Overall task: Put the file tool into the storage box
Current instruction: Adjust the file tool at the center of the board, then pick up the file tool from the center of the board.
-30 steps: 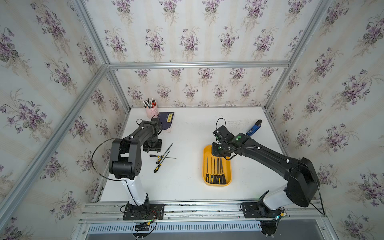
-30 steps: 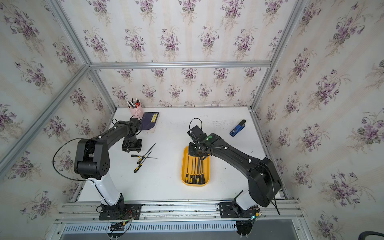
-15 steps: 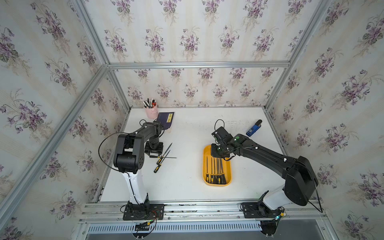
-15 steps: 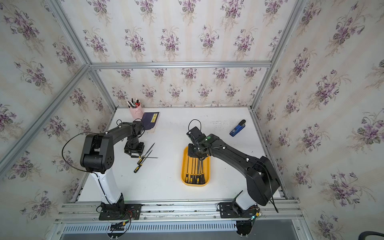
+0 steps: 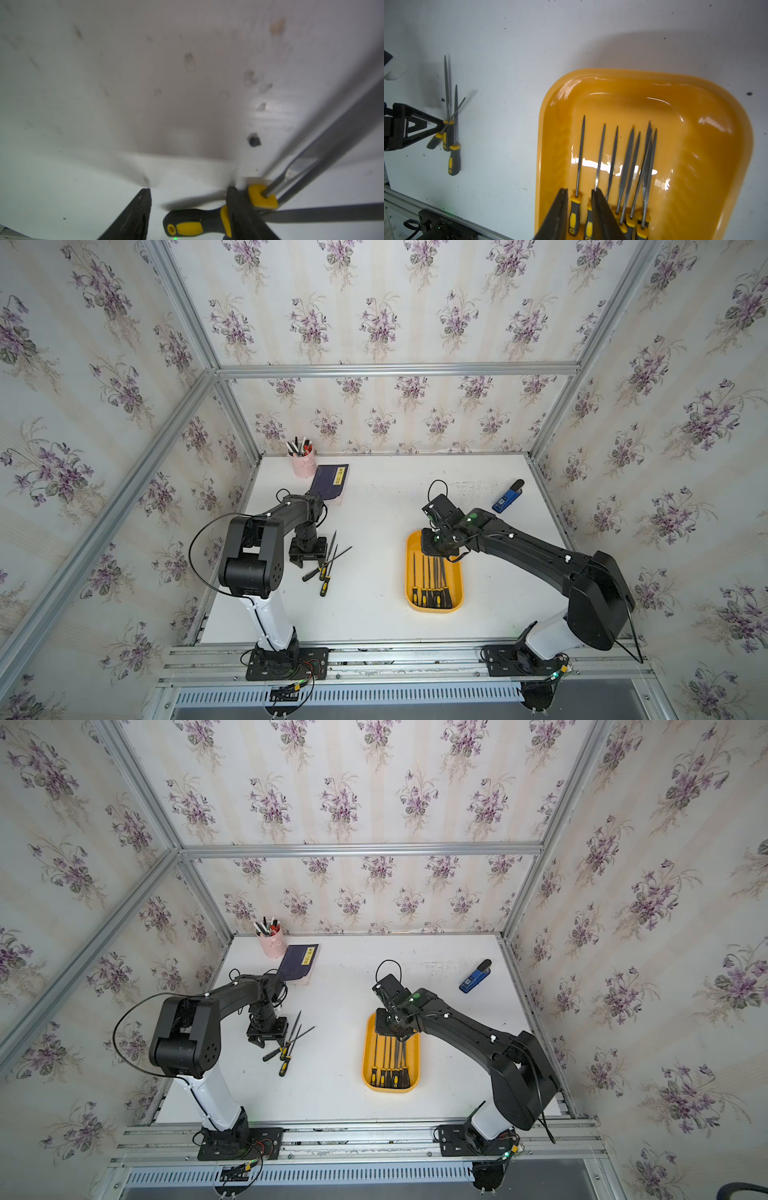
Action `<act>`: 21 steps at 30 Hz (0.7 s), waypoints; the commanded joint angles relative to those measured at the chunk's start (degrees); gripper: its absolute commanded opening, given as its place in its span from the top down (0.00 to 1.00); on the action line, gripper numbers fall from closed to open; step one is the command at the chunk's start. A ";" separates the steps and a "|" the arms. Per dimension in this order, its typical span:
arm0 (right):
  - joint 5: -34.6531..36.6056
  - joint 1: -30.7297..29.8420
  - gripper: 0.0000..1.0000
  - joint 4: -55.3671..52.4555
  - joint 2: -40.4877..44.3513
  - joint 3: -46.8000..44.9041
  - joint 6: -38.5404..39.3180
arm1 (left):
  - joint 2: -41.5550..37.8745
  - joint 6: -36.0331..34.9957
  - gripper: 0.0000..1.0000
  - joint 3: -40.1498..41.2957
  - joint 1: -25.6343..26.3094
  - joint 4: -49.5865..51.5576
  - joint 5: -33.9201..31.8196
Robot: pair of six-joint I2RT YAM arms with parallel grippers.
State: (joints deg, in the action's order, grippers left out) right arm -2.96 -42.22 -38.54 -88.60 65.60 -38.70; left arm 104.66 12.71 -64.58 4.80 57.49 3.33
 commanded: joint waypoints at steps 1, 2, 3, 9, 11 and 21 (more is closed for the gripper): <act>0.59 -0.14 0.75 0.60 -0.38 0.14 0.64 | -2.65 2.71 0.34 1.85 -0.14 1.02 5.59; 0.51 -0.17 0.75 0.75 -0.46 0.29 0.68 | -3.36 3.18 0.33 2.34 -0.14 0.98 6.72; 0.45 -0.19 0.75 0.79 -0.66 0.48 0.70 | -4.31 3.68 0.32 2.71 -0.11 1.00 8.04; 0.42 -0.57 0.74 1.17 -0.82 0.80 0.51 | -10.94 4.58 0.25 3.83 0.06 3.55 10.62; 0.42 -0.66 0.75 1.21 -0.86 0.43 0.46 | -13.10 4.36 0.24 4.43 0.54 4.38 12.03; -0.63 -0.83 0.75 2.34 -2.40 1.25 0.78 | -9.20 5.09 0.35 8.63 5.29 2.68 9.37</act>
State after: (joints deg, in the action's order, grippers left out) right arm -3.44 -42.85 -37.12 -90.43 66.06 -38.54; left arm 94.11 17.12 -56.12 9.26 61.01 13.85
